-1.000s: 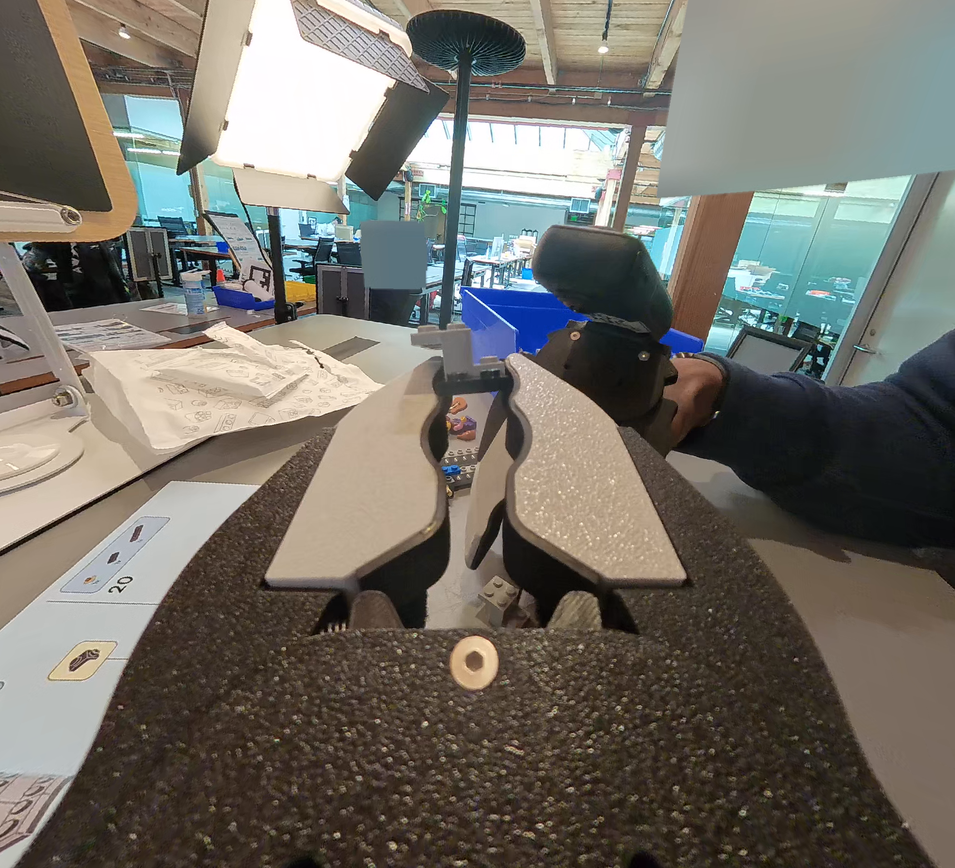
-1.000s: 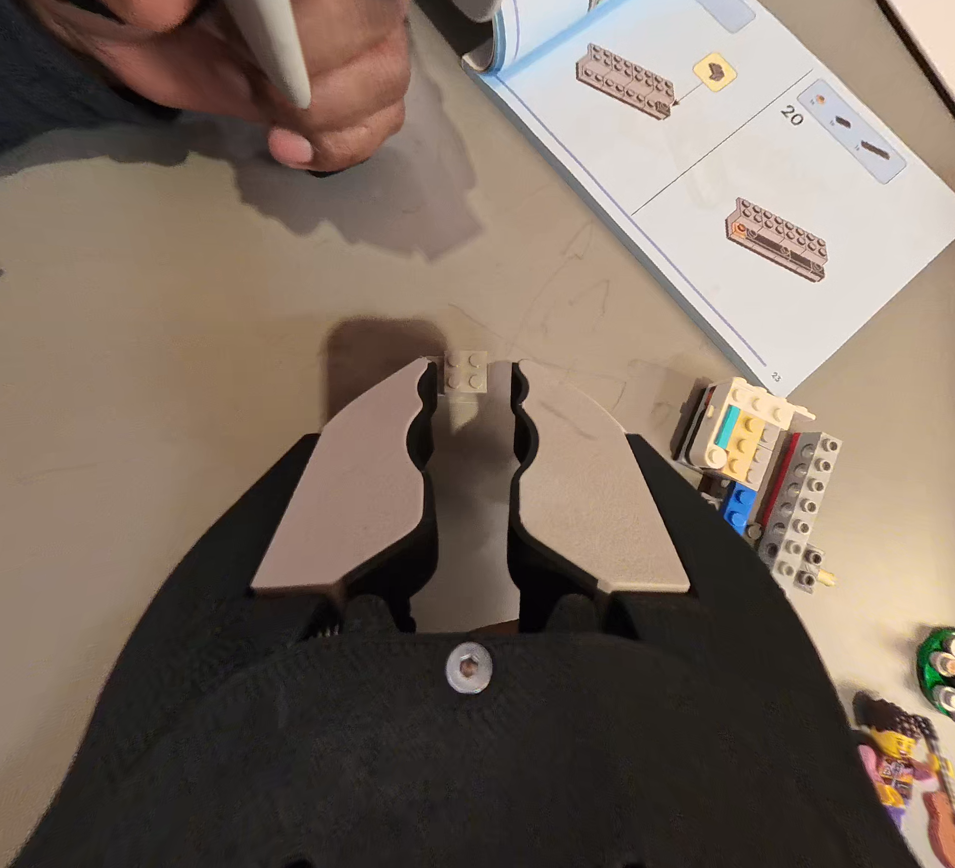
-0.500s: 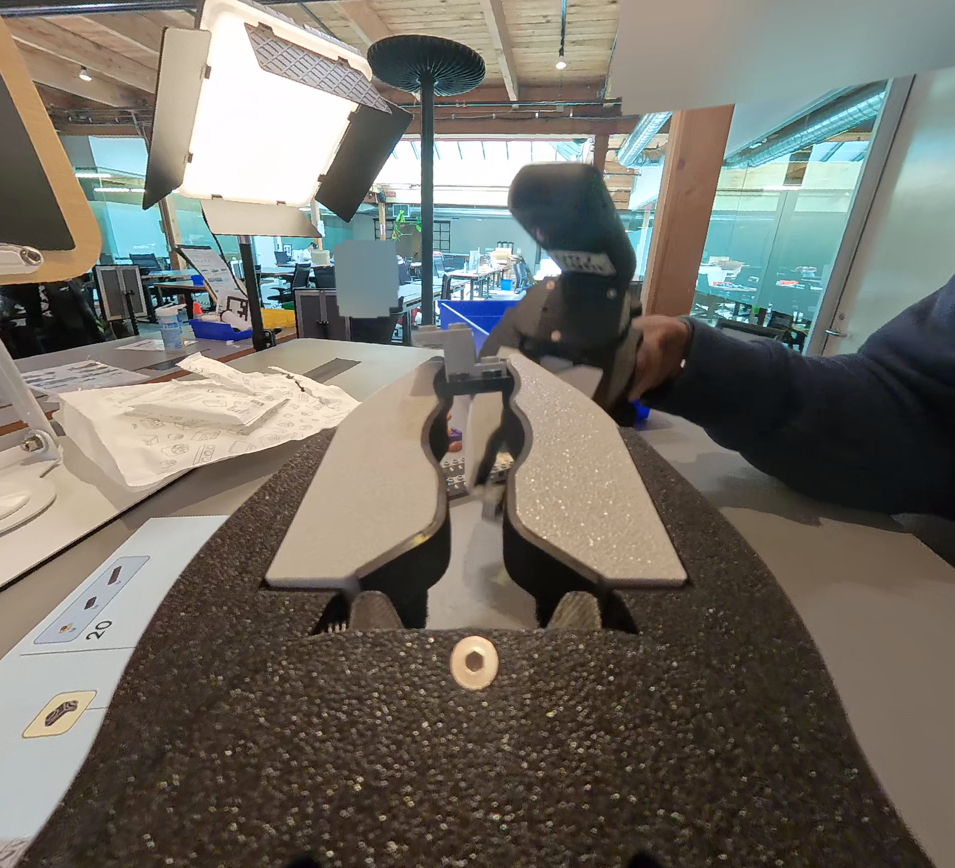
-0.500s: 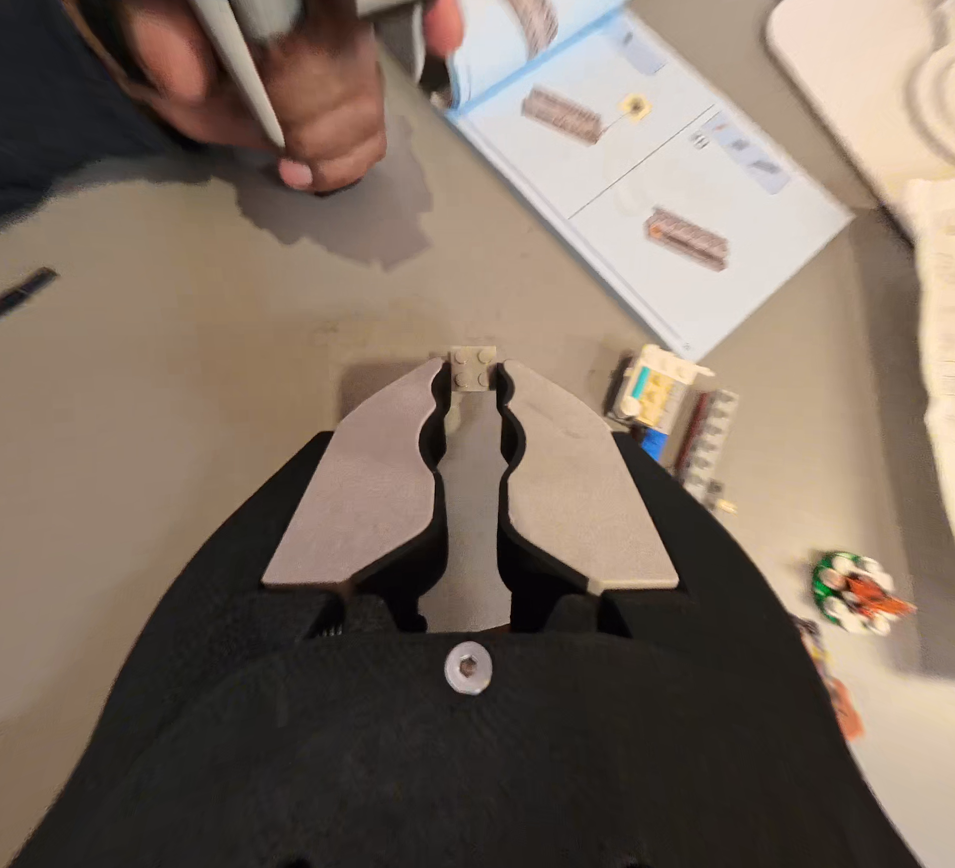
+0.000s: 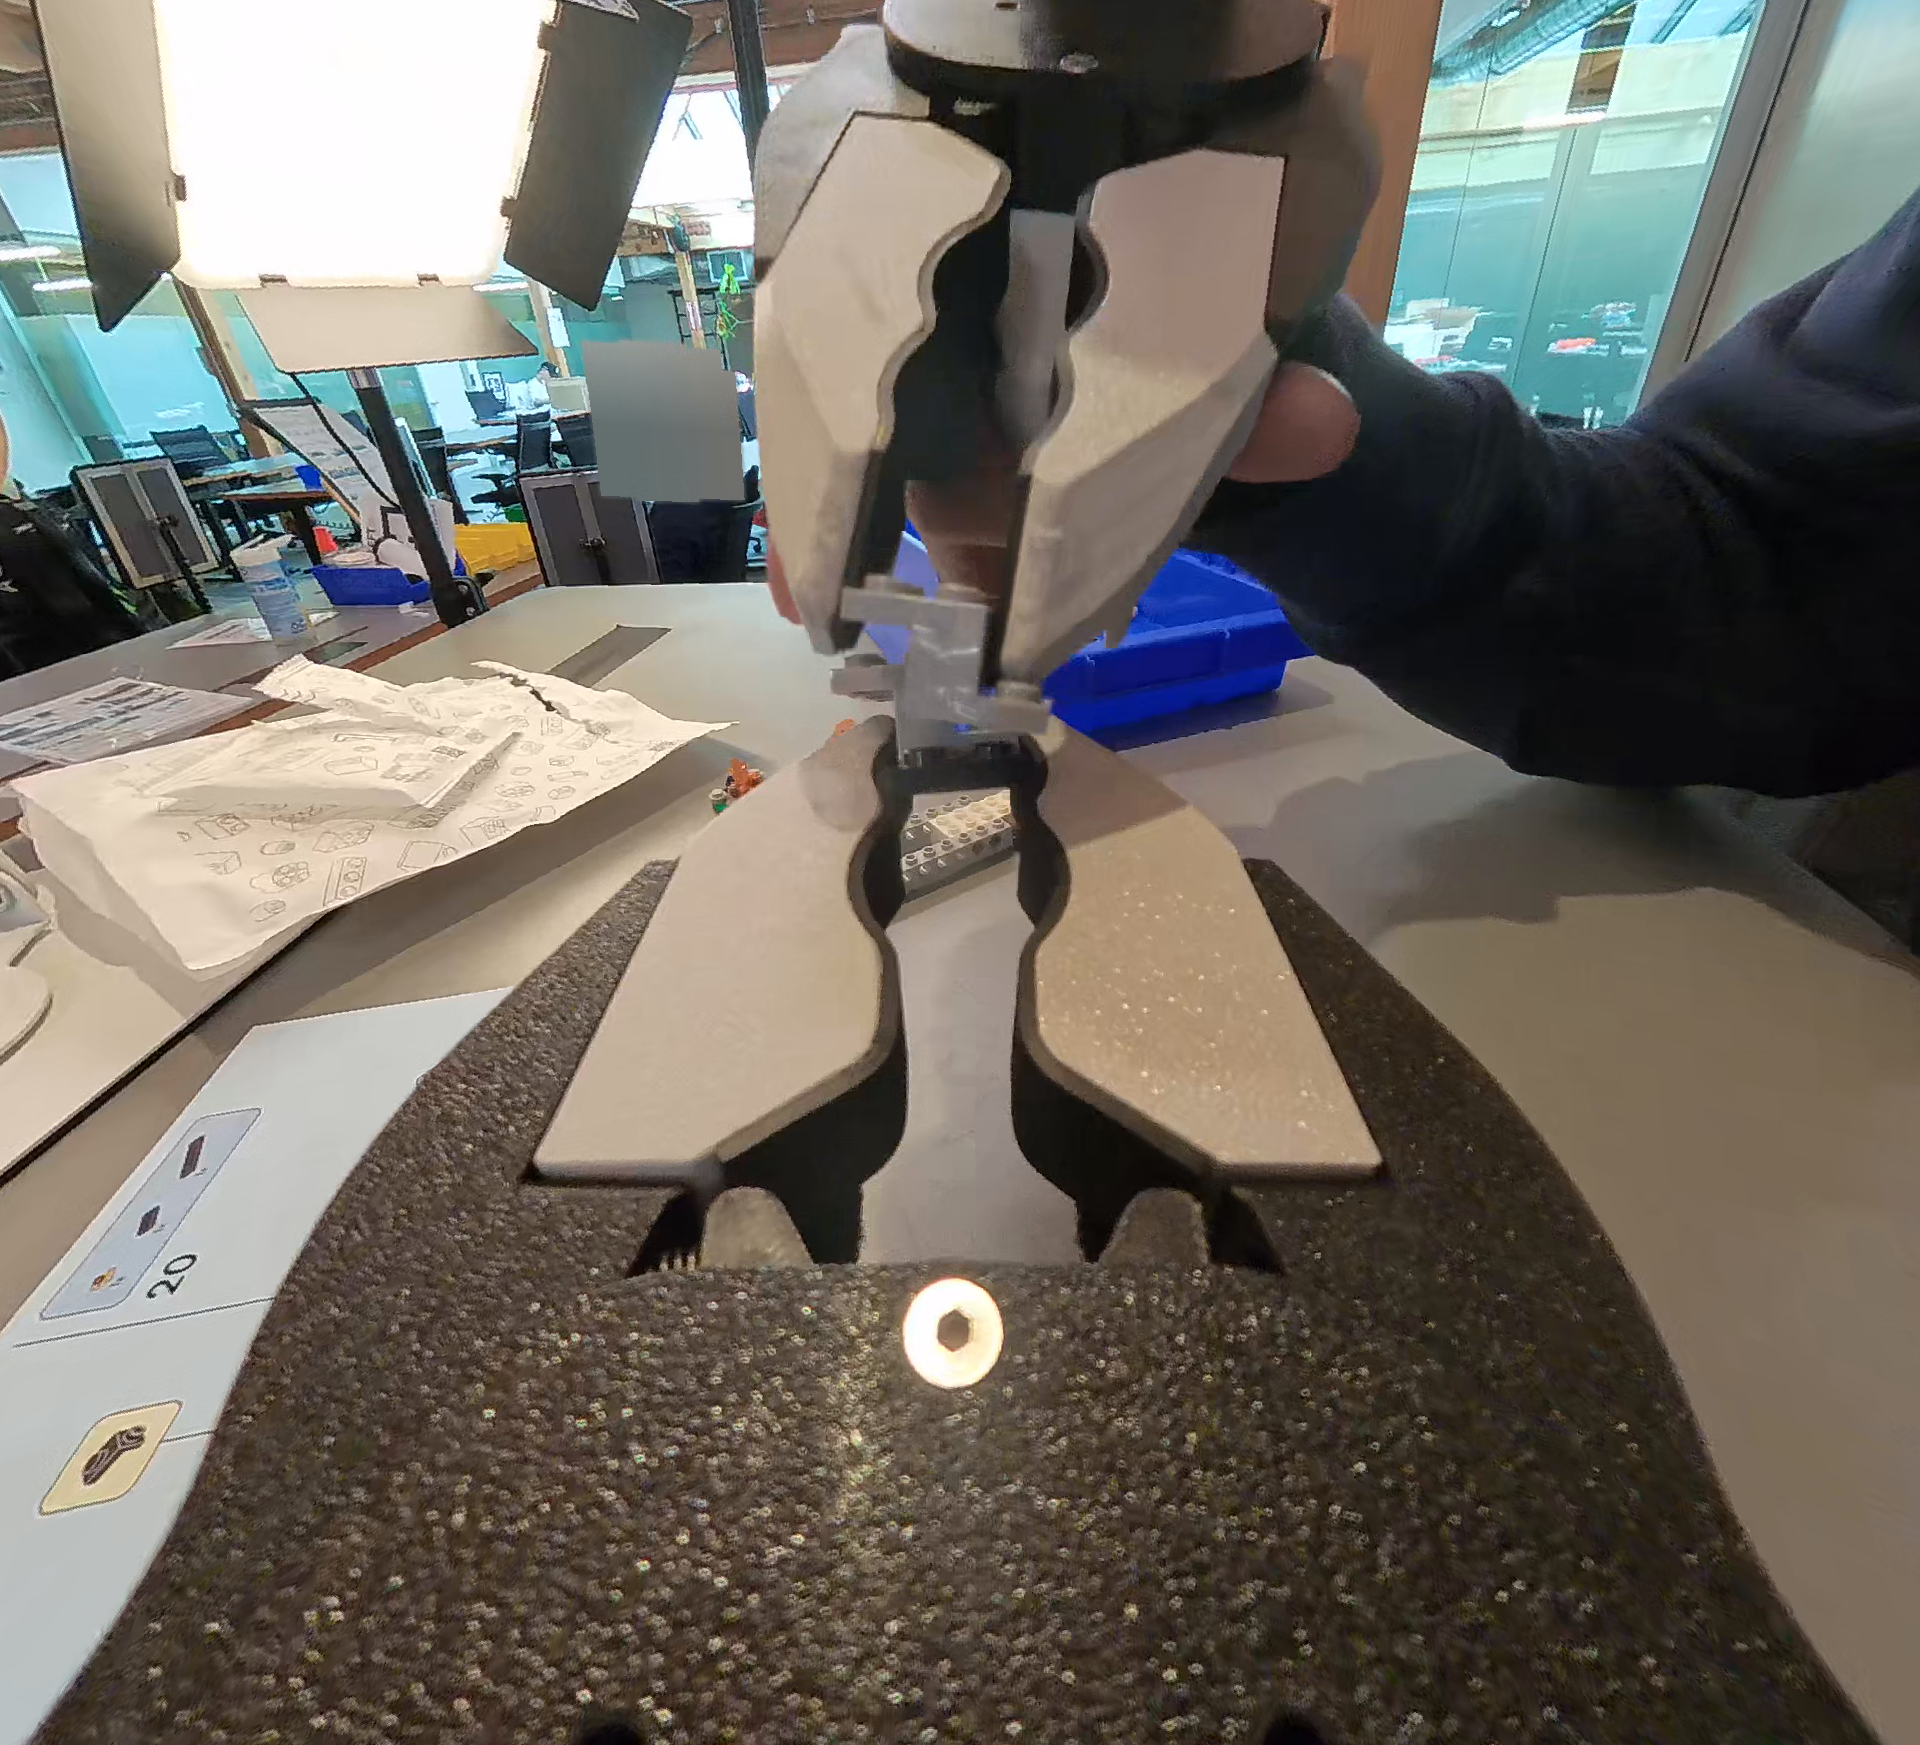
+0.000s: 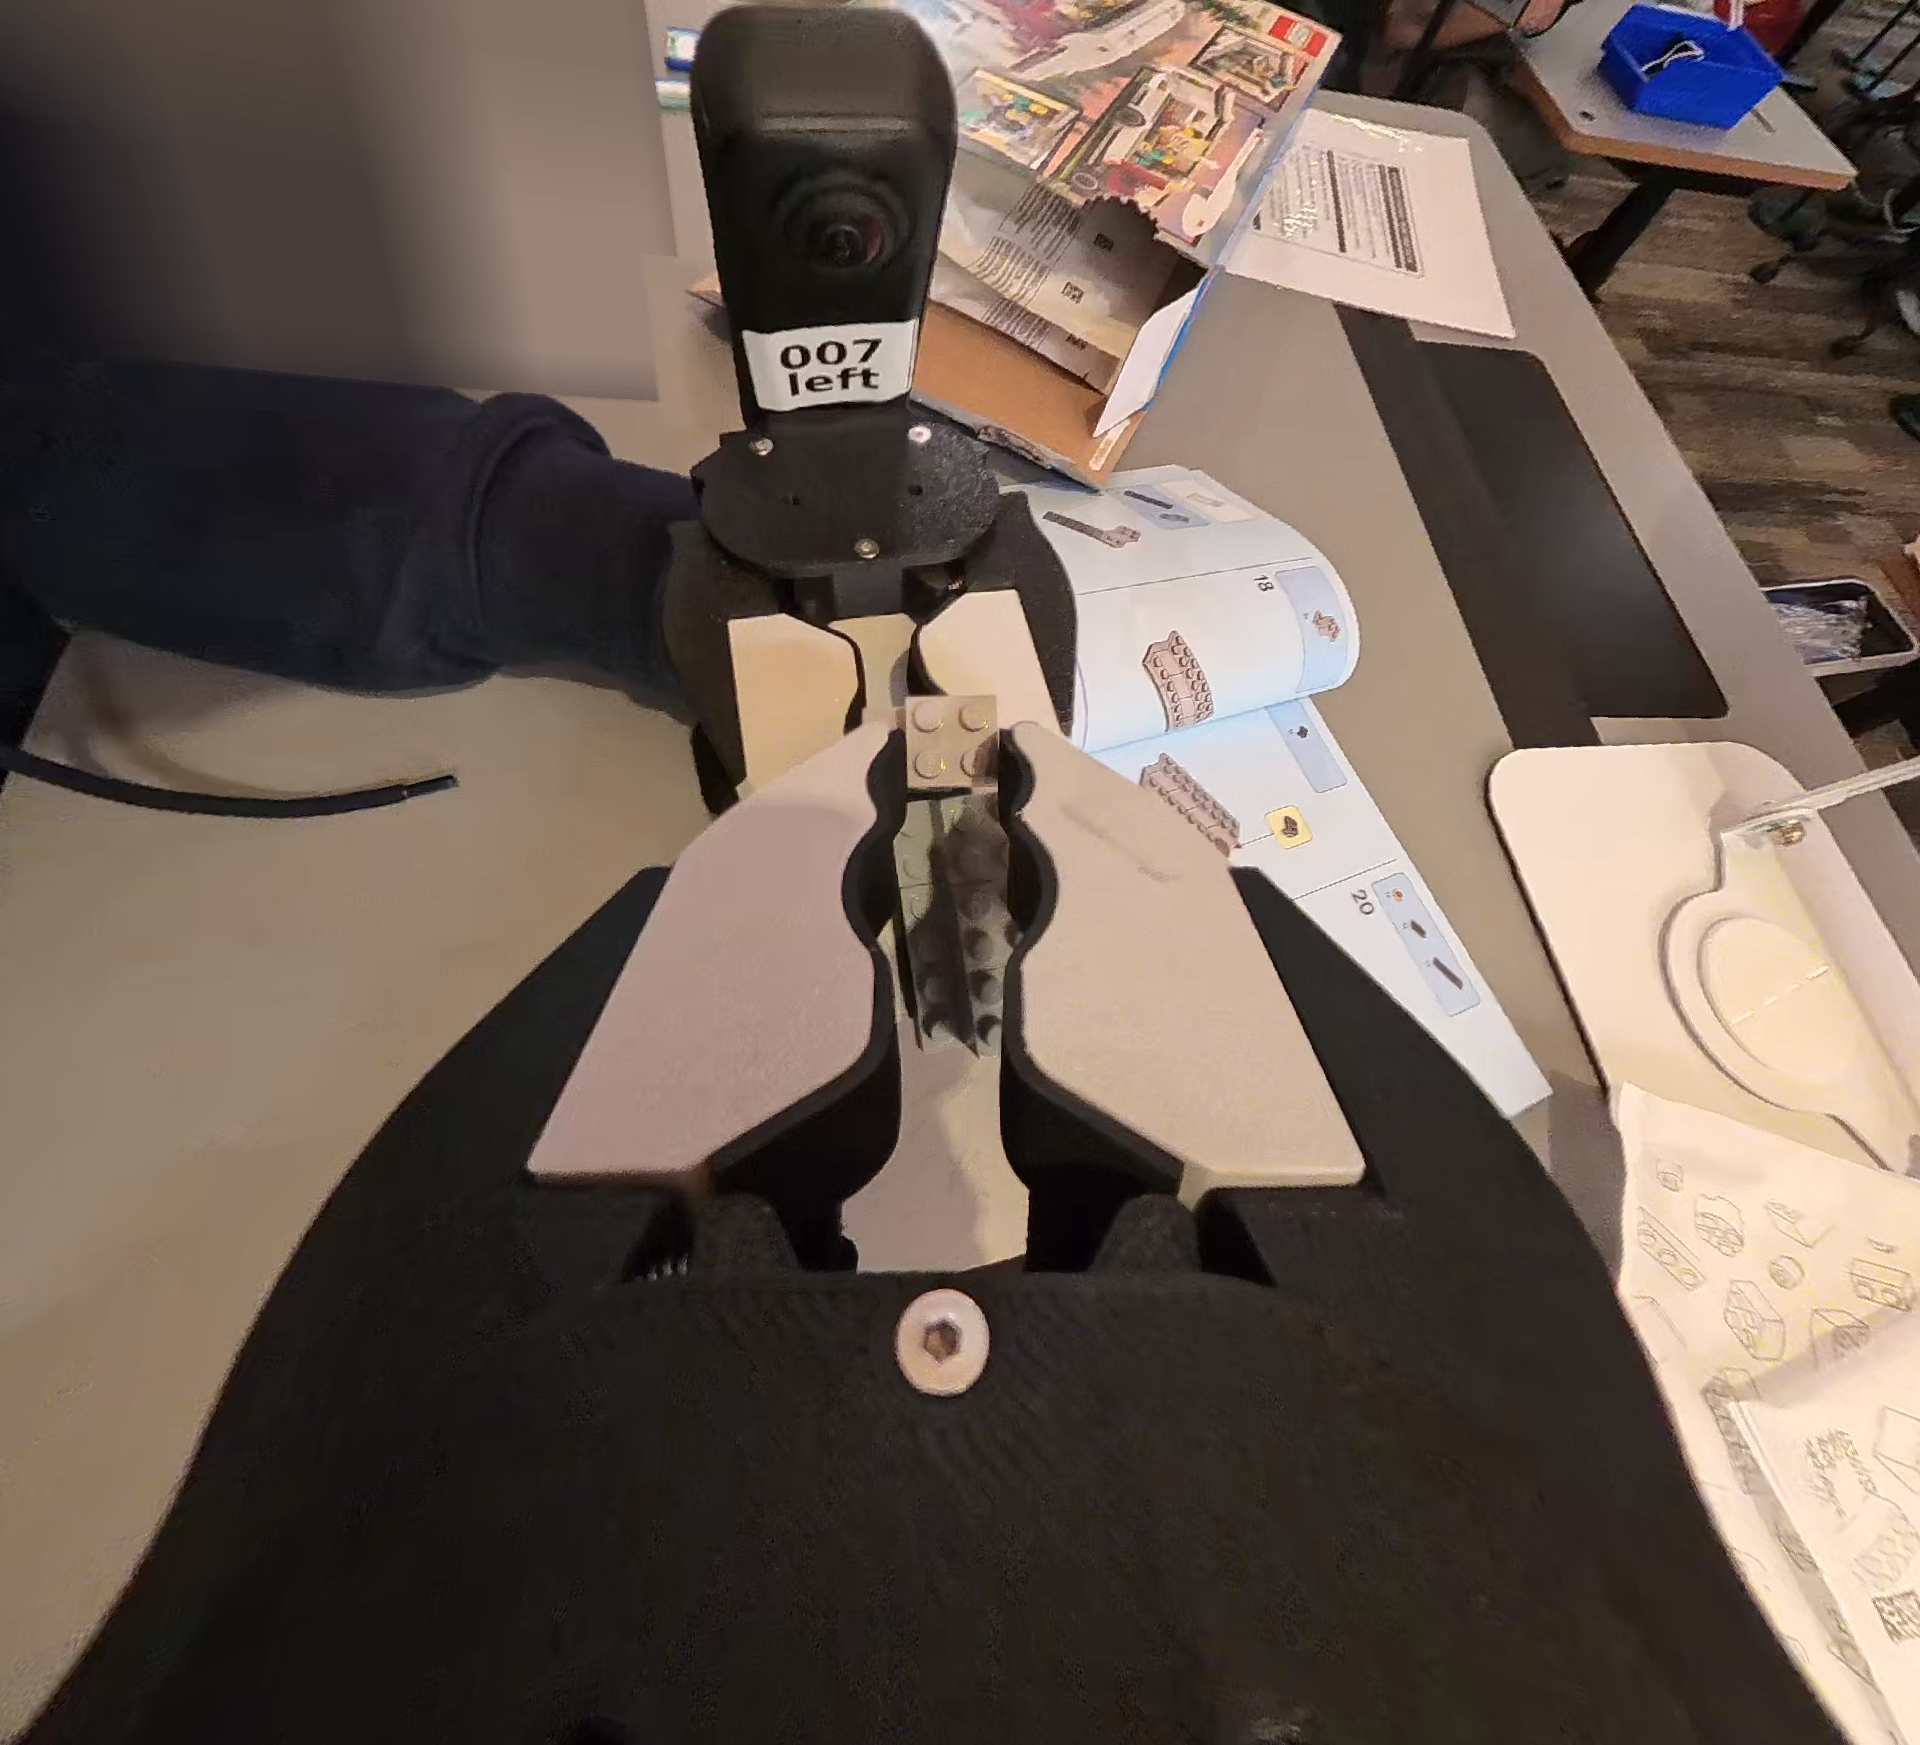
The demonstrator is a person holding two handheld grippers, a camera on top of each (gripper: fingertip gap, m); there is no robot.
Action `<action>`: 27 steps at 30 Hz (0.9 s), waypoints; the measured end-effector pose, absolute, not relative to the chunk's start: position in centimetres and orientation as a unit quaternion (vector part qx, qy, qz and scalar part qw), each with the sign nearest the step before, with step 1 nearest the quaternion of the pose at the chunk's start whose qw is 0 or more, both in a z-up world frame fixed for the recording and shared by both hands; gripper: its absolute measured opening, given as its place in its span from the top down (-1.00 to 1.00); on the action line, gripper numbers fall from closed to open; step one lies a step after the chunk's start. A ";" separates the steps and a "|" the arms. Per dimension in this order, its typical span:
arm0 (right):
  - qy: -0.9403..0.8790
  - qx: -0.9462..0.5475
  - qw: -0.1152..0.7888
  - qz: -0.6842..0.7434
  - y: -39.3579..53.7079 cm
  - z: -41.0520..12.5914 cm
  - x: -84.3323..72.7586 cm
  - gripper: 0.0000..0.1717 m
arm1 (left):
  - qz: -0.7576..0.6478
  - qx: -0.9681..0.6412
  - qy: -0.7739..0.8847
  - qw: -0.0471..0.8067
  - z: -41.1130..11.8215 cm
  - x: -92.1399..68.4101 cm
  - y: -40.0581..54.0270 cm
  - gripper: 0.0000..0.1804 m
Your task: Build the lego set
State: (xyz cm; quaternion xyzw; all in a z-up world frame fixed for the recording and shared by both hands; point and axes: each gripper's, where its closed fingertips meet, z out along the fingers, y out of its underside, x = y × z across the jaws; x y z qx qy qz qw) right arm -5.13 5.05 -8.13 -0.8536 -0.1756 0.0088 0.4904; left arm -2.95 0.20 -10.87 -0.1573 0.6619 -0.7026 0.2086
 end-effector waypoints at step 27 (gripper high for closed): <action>-0.168 -0.859 0.481 0.052 4.2 -9.1 -5.1 0.76 | -0.679 -0.143 0.693 0.193 -11.6 -3.6 -0.9 0.81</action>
